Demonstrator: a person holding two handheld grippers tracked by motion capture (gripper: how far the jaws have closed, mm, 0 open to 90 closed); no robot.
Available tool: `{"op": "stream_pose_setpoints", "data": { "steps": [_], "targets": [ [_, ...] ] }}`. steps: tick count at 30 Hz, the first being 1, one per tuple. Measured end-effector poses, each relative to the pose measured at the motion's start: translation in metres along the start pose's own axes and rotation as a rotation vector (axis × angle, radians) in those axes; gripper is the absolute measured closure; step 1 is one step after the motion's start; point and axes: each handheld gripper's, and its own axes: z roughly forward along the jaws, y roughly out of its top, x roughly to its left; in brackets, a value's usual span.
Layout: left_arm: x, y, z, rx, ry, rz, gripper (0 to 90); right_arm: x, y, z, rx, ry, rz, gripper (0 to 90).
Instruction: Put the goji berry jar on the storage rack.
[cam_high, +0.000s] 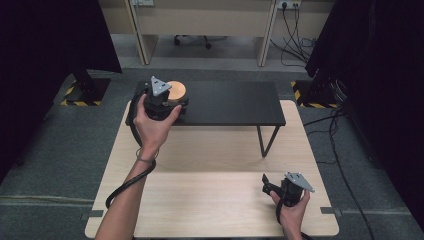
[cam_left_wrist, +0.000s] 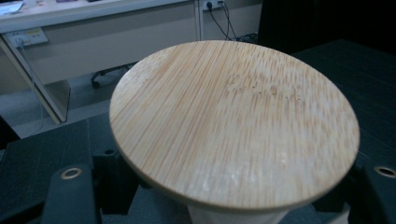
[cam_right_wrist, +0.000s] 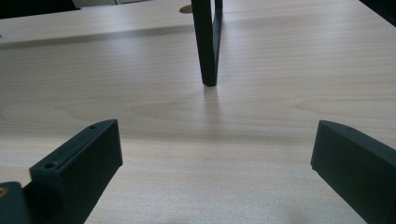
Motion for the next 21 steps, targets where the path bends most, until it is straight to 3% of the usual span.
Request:
{"op": "stream_pose_setpoints", "data": {
  "steps": [10,17,21],
  "targets": [
    [0.006,-0.003,0.019,0.05,0.014,-0.028,25.7,0.001,0.0,0.0,0.0,-0.003,-0.011,2.0],
    [0.012,-0.008,0.022,0.033,-0.003,-0.06,25.7,0.002,0.0,0.0,0.0,-0.003,-0.015,2.0],
    [0.016,-0.021,0.022,-0.015,-0.014,-0.084,25.7,0.002,0.0,0.0,-0.002,-0.003,-0.018,2.0]
  ]
}}
